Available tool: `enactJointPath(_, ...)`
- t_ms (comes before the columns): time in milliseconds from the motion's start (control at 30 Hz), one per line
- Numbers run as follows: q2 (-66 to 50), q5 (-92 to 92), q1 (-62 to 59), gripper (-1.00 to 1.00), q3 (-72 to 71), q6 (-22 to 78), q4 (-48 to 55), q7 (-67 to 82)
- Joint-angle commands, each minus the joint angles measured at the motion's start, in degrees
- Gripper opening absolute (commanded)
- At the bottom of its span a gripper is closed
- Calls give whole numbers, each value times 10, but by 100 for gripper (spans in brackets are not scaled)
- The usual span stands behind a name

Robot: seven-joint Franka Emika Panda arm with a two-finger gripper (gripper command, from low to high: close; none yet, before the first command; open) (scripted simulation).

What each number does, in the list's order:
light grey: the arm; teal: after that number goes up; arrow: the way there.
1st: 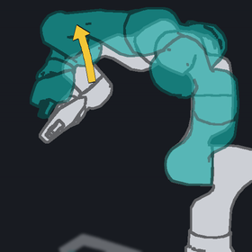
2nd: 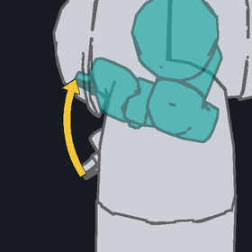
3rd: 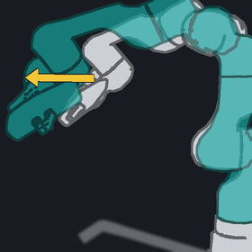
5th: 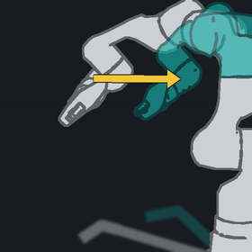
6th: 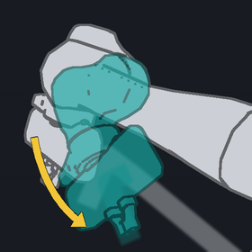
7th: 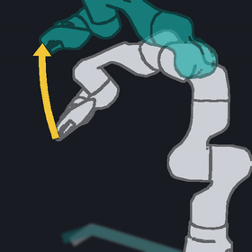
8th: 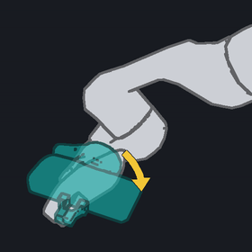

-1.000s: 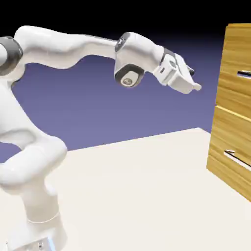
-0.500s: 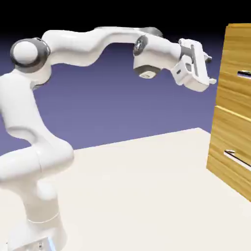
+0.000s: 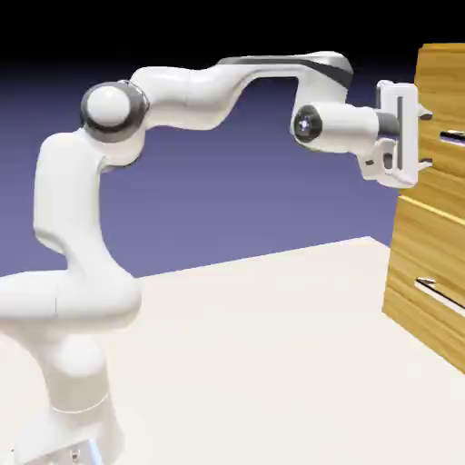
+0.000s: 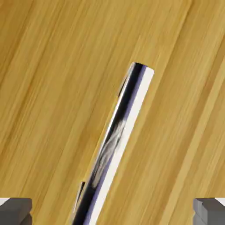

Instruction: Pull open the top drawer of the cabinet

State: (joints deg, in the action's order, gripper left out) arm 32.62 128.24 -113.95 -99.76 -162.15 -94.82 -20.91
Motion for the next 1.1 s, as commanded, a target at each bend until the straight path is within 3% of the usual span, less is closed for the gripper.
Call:
enactJointPath(0, 0, 23, -21, 0, -18, 2, 12, 4)
enactJointPath(233, 0, 175, -156, 0, -136, 16, 90, 29)
enactJointPath(500, 100, 121, -266, 0, -191, -4, 235, -96)
enactJointPath(533, 100, 121, -266, -100, -191, -4, 235, -97)
enactJointPath(1067, -100, 216, 14, -100, -11, 25, -43, 147)
